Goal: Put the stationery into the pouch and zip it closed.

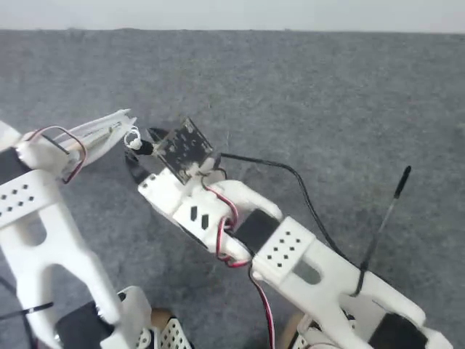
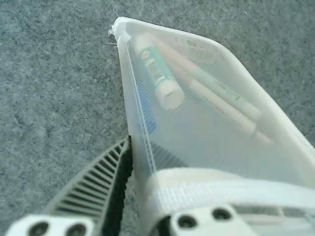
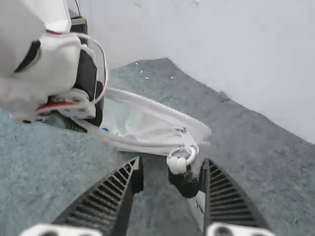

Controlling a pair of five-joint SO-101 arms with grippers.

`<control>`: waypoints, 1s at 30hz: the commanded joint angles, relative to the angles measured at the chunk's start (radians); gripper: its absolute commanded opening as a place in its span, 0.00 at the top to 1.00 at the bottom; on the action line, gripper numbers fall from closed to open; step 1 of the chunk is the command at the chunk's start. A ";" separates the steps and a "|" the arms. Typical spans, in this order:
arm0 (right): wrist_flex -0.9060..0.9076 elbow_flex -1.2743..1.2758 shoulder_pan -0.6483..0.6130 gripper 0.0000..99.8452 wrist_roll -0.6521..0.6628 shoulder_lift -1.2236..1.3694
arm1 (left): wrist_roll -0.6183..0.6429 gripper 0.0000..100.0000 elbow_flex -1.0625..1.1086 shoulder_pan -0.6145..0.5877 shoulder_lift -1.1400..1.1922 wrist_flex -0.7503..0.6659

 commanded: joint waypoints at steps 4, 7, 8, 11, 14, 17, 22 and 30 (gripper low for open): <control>-0.220 0.104 0.012 0.82 -0.006 -0.008 | -0.009 0.98 -0.058 -0.002 -0.006 0.000; -0.282 0.103 0.012 0.82 -0.006 0.067 | -0.009 0.98 -0.058 -0.002 -0.006 0.000; -0.305 0.100 0.012 0.82 -0.006 0.097 | -0.009 0.98 -0.058 -0.002 -0.006 0.000; -0.374 0.077 0.015 0.82 -0.006 0.191 | -0.009 0.98 -0.056 -0.002 -0.006 -0.014; -0.409 0.043 0.022 0.82 -0.005 0.277 | -0.009 0.98 -0.042 -0.002 -0.008 -0.031; -0.437 0.018 0.036 0.82 -0.005 0.331 | -0.009 0.98 -0.028 -0.002 -0.008 -0.046; -0.512 0.017 0.076 0.82 -0.005 0.348 | -0.009 0.98 -0.027 -0.002 -0.009 -0.049; -0.568 0.014 0.081 0.82 -0.006 0.354 | -0.009 0.98 -0.027 0.000 -0.009 -0.049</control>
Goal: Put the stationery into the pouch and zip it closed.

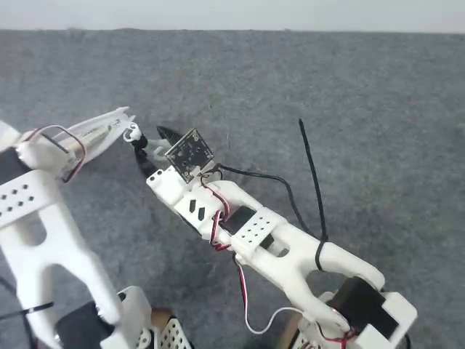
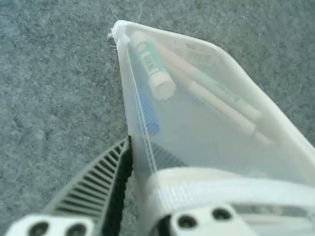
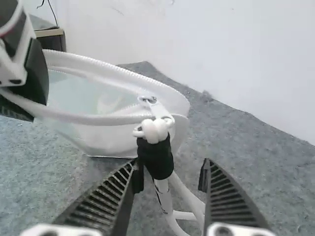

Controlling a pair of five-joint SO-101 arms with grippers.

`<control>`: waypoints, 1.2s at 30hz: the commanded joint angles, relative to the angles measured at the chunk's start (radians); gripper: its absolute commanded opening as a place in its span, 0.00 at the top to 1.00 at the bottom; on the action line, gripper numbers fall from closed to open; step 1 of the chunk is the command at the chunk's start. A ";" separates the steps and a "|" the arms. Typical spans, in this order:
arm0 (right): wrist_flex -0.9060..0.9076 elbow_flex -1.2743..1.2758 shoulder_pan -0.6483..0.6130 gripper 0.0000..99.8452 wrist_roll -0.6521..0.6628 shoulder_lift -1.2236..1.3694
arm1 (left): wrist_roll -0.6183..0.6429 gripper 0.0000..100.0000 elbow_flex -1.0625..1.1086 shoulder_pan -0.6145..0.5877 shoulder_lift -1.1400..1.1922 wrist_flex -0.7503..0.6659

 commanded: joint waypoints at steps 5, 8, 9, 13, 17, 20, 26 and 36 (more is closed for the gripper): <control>-0.027 -0.081 -0.002 0.82 -0.006 -0.004 | -0.009 0.98 -0.027 0.000 -0.011 -0.031; -0.027 -0.086 -0.013 0.82 -0.008 -0.004 | -0.009 0.98 -0.027 0.000 -0.011 -0.031; -0.027 -0.094 -0.018 0.82 -0.008 -0.004 | -0.009 0.98 -0.027 0.000 -0.011 -0.031; -0.027 -0.129 -0.021 0.82 -0.009 0.035 | -0.009 0.98 -0.027 0.000 -0.011 -0.031; -0.025 -0.181 -0.019 0.82 -0.012 0.127 | -0.009 0.98 -0.027 0.000 -0.008 -0.031; -0.027 -0.195 -0.018 0.82 -0.008 0.157 | -0.009 0.98 -0.027 0.000 -0.008 -0.031; -0.028 -0.196 -0.015 0.82 -0.008 0.157 | -0.009 0.98 -0.027 0.000 -0.008 -0.031; -0.114 -0.192 0.013 0.82 -0.008 0.157 | -0.009 0.98 -0.027 0.000 -0.008 -0.031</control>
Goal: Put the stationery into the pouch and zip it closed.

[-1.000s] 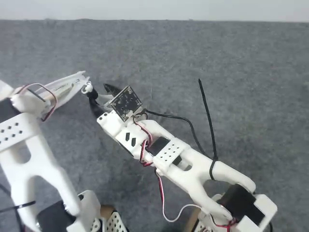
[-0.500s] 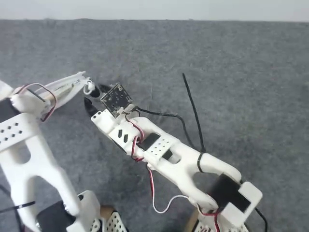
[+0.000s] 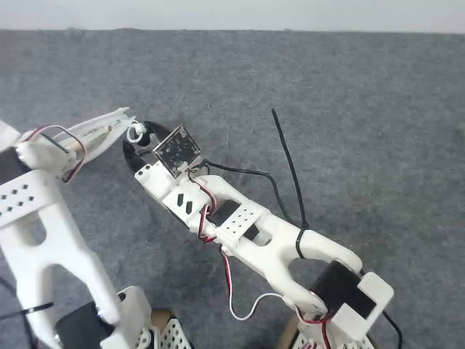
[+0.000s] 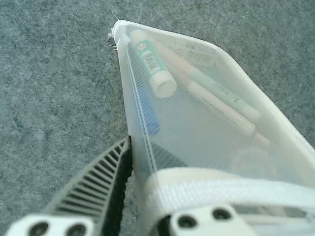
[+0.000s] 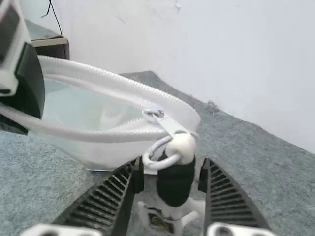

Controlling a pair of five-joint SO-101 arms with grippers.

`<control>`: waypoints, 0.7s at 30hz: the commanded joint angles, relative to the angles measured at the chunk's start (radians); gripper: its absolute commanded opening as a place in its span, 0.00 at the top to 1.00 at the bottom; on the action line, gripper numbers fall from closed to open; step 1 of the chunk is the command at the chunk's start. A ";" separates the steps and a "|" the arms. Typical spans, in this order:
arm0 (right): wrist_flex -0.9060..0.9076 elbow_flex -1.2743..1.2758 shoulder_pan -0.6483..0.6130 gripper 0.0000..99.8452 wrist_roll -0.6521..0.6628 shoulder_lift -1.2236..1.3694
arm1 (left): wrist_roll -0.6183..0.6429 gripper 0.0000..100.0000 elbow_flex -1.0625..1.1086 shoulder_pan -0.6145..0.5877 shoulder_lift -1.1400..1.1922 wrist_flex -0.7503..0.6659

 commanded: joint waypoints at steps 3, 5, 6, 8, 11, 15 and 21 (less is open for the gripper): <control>-0.021 -0.061 0.024 0.82 -0.008 -0.018 | -0.009 0.98 -0.027 0.000 -0.008 -0.031; -0.021 -0.061 0.024 0.82 -0.008 -0.018 | -0.009 0.98 -0.027 0.000 -0.008 -0.031; -0.019 -0.060 0.025 0.82 -0.006 -0.018 | -0.009 0.98 -0.027 0.000 -0.008 -0.031; -0.027 -0.040 0.025 0.85 -0.006 -0.021 | -0.009 0.98 -0.027 0.000 -0.008 -0.031; -0.027 -0.025 0.025 0.93 -0.006 -0.021 | -0.009 0.98 -0.027 0.000 -0.008 -0.031; -0.027 -0.023 0.036 1.00 -0.006 -0.021 | -0.009 0.98 -0.027 0.000 -0.008 -0.031; -0.019 0.044 0.039 0.99 -0.005 -0.076 | -0.009 0.98 -0.027 0.000 -0.008 -0.031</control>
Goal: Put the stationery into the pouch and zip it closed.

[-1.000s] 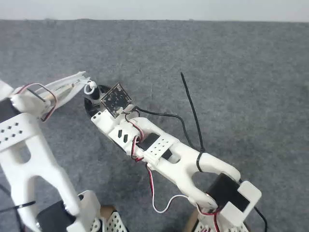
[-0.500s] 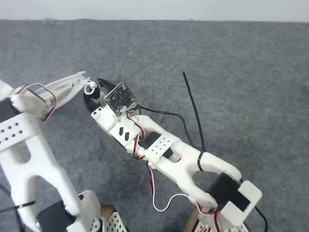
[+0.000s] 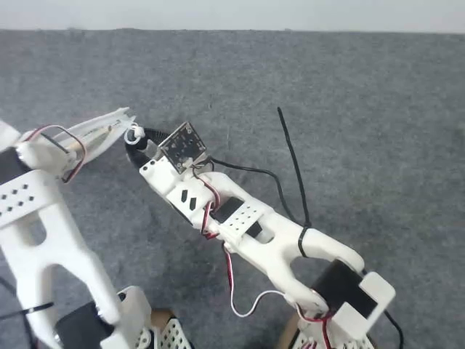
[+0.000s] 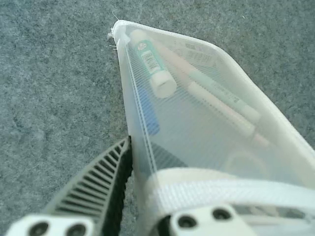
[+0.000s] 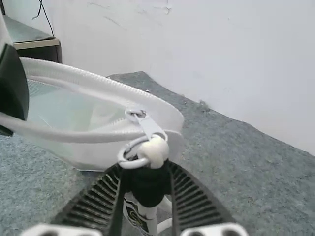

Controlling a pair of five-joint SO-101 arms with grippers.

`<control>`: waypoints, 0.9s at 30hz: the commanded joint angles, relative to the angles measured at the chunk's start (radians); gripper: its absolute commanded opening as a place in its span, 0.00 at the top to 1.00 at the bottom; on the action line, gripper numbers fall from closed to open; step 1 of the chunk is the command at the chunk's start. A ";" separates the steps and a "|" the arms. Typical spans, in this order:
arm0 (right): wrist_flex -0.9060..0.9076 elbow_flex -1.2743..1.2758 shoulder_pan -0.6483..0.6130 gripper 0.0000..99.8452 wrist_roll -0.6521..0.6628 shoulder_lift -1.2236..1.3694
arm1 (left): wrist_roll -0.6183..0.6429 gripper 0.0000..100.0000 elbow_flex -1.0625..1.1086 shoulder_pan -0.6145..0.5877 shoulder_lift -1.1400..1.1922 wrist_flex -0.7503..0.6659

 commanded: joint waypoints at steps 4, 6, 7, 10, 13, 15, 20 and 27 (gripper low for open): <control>0.027 0.123 0.008 0.99 0.057 -0.208 | -0.009 0.98 -0.027 0.000 -0.008 -0.035; 0.133 0.144 -0.008 0.99 0.078 -0.278 | -0.028 0.98 -0.025 0.000 -0.008 -0.054; 0.202 0.146 -0.015 0.99 0.078 -0.311 | -0.051 0.98 -0.025 0.000 -0.008 -0.055; 0.383 0.144 -0.035 0.99 0.087 -0.404 | -0.087 0.97 -0.028 0.003 -0.014 -0.054; 0.533 0.146 -0.067 0.99 0.087 -0.490 | -0.089 0.89 -0.030 0.003 -0.015 -0.037; 0.630 0.147 -0.096 0.99 0.087 -0.541 | -0.091 0.81 -0.031 0.003 -0.015 -0.014; 0.860 0.149 -0.156 0.99 0.092 -0.680 | -0.153 0.71 -0.094 0.014 -0.015 0.049; 1.118 0.150 -0.166 0.99 0.371 -0.854 | -0.302 0.71 -0.179 0.193 -0.015 0.092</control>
